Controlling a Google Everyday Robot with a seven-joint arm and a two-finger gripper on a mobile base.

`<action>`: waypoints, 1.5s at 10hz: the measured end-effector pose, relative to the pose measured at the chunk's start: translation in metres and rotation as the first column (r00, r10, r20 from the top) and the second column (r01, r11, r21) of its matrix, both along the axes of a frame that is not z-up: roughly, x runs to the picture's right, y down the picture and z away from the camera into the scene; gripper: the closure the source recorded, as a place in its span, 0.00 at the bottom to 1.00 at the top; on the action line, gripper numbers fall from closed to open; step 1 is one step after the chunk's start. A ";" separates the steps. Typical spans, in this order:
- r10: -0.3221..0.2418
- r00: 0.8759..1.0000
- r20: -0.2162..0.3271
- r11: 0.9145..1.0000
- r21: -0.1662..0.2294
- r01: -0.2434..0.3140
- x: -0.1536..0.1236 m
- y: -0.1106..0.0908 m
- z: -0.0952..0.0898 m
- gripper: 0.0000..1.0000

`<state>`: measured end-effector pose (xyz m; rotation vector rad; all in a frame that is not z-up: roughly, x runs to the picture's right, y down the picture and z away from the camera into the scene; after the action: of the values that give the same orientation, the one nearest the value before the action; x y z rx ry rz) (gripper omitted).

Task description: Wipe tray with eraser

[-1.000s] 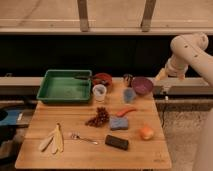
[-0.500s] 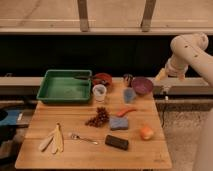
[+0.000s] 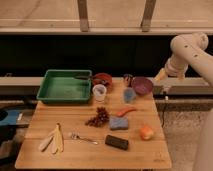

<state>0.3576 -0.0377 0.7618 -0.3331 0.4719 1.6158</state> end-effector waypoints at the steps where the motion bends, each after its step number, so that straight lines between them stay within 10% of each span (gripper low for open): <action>1: -0.018 0.999 0.027 1.000 -0.007 0.018 -0.012 0.004 -0.002 0.20; 4: -0.101 0.979 0.179 0.994 -0.032 0.109 -0.072 0.033 -0.019 0.20; 9: -0.258 0.890 0.377 0.955 -0.040 0.294 -0.154 0.082 -0.048 0.20; 13: -0.262 0.886 0.382 0.954 -0.036 0.297 -0.155 0.082 -0.049 0.20; 15: -0.294 0.866 0.405 0.940 -0.043 0.339 -0.164 0.091 -0.048 0.20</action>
<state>0.1931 0.0538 0.7143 -0.6206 0.2887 1.1629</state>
